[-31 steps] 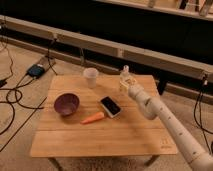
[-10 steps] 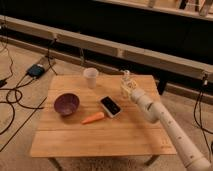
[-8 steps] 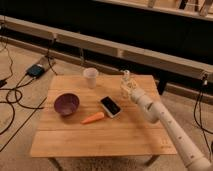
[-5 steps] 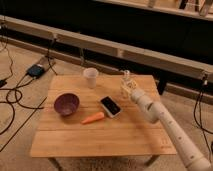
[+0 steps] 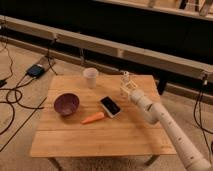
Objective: Stand the bottle upright
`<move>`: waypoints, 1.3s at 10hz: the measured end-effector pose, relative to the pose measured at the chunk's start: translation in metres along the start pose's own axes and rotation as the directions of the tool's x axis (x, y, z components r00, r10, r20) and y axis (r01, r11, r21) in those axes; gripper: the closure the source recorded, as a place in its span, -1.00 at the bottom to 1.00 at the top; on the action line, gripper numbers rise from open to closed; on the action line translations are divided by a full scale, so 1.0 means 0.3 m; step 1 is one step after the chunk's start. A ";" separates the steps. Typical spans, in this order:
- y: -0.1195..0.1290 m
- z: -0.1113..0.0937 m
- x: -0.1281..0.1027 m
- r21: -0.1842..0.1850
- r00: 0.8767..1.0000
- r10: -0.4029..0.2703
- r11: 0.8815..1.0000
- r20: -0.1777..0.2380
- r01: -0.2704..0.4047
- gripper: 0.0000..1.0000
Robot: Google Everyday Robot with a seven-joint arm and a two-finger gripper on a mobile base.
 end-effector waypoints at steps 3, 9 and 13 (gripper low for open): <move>0.002 -0.003 -0.003 0.003 1.000 -0.004 1.000 0.003 0.004 -0.16; 0.003 -0.008 -0.002 0.003 1.000 -0.001 1.000 0.002 0.001 -0.60; 0.008 -0.017 -0.001 -0.002 1.000 0.001 1.000 0.002 -0.001 -0.60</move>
